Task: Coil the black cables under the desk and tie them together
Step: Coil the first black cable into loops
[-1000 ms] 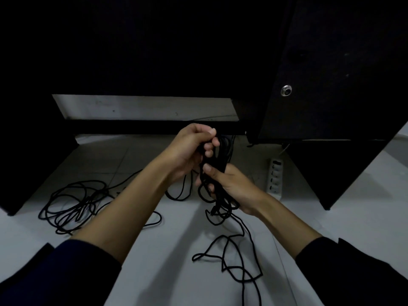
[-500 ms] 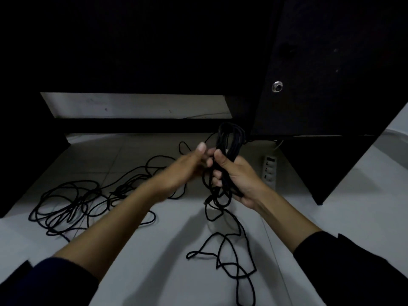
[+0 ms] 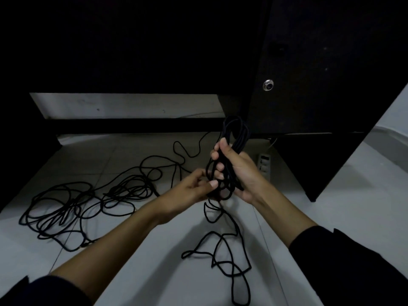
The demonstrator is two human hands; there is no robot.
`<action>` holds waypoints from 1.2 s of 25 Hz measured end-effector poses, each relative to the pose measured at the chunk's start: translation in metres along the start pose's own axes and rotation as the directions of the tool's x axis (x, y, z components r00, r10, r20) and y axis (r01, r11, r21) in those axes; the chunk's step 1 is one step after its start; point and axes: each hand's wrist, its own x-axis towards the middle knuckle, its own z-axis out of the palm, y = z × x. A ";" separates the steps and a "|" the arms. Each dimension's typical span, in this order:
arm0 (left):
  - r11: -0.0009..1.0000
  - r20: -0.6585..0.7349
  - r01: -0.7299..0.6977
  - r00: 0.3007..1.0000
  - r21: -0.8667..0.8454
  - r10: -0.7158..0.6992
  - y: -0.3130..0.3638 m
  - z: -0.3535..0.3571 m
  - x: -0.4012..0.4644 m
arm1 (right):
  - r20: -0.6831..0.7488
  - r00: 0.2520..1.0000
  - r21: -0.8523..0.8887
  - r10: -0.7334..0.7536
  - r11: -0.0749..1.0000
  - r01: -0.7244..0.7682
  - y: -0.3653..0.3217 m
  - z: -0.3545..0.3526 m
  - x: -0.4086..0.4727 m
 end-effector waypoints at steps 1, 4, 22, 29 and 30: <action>1.000 -0.008 -0.008 1.000 0.002 0.008 0.000 -0.001 0.001 | -0.012 1.000 0.006 -0.013 1.000 0.014 0.000 0.000 0.001; 0.993 -0.024 -0.017 1.000 0.115 0.020 -0.006 -0.009 0.001 | -0.059 0.997 0.004 -0.043 0.999 0.043 -0.001 -0.003 0.005; 0.450 0.270 -0.348 0.935 0.823 0.229 0.013 -0.012 -0.024 | -0.354 0.910 -0.214 -0.216 0.966 0.146 0.000 -0.022 0.016; 0.307 0.307 -0.398 0.902 0.865 0.304 0.043 -0.006 -0.004 | -0.208 0.963 -0.443 -0.170 0.895 0.062 0.003 -0.008 0.010; 0.331 0.280 -0.384 0.905 0.862 0.321 0.045 -0.003 -0.002 | -0.190 0.971 -0.458 -0.148 0.888 0.045 0.003 -0.004 0.009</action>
